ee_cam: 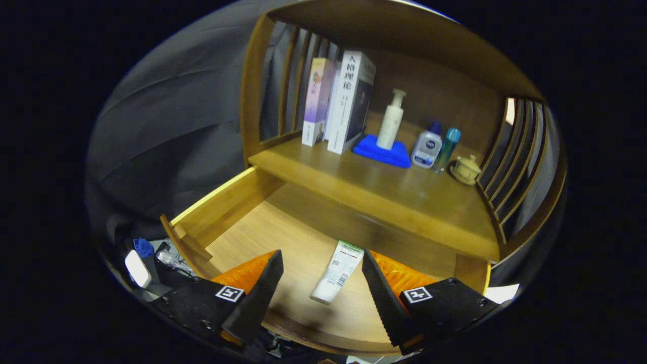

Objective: Pull open the drawer, take out the items inside it, and place them on the countertop above the cabinet.

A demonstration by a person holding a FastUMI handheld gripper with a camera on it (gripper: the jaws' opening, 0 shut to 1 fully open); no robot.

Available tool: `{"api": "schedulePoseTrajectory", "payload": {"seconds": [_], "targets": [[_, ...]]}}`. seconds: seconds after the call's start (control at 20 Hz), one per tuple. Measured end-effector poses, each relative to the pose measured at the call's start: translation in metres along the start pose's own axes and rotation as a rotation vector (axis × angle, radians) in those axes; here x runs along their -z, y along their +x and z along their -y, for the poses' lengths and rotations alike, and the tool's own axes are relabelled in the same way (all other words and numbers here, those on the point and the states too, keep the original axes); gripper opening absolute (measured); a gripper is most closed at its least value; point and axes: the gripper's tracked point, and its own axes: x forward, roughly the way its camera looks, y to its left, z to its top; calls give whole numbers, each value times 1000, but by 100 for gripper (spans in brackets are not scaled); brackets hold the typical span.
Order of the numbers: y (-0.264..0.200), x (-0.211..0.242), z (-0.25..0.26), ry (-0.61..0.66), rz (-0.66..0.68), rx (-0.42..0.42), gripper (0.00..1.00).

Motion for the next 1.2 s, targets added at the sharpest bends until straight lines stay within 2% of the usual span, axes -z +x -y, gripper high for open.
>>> {"api": "schedulePoseTrajectory", "payload": {"seconds": [0.8, 0.95, 1.2], "targets": [[67, 60, 5, 136, -477, -95, 99], [77, 60, 8, 156, -494, -83, 98], [82, 66, 13, 123, -535, -57, 91]]}}
